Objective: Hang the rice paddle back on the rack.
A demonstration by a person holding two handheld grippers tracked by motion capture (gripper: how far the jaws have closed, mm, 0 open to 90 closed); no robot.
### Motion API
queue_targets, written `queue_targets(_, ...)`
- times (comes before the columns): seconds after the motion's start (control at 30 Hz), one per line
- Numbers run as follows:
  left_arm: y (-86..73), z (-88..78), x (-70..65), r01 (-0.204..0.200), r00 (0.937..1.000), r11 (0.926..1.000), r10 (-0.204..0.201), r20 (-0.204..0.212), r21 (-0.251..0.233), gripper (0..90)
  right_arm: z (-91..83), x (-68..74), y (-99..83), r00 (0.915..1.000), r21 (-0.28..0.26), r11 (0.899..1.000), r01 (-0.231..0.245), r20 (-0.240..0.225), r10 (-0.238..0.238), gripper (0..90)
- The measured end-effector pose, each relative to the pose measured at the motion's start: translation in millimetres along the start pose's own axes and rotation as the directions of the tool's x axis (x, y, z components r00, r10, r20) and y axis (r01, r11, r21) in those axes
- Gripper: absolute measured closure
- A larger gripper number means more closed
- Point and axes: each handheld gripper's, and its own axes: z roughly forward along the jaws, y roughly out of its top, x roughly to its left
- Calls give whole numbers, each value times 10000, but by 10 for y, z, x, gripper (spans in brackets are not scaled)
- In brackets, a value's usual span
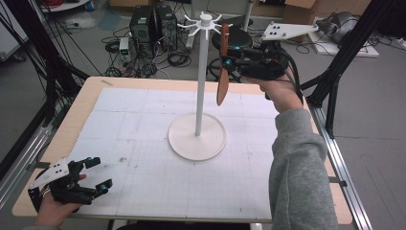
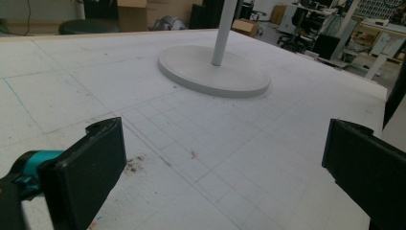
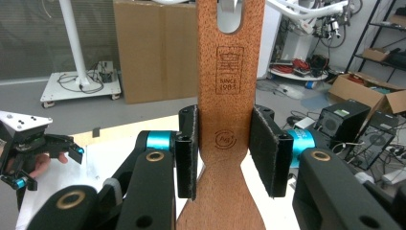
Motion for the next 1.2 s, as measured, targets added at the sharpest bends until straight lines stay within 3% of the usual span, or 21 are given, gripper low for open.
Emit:
queue_targets(0.57,0,2,-6,-25,10000,10000,25,43,4,19,65,12,-92,9998,-169,9997,-192,-110,190,633)
queue_targets(0.7,2,-2,-5,-54,10000,10000,54,35,14,19,46,28,-141,9995,-636,9975,-312,-33,311,445)
queue_targets(0.83,5,-2,-6,-74,10000,10000,74,29,1,19,-14,41,-236,9992,-866,9954,-409,-17,409,356)
queue_targets(1.0,14,18,-10,-112,9999,9999,112,52,-24,19,-115,67,-359,9986,-909,9946,-503,-202,487,243)
queue_targets(1.17,24,26,-5,-100,9999,9999,100,11,-92,19,-196,92,-510,9985,-622,9967,-525,-190,515,80)
queue_targets(1.2,27,29,-6,-99,10000,9999,99,7,-98,19,-208,101,-540,9986,-521,9972,-528,-107,523,0)
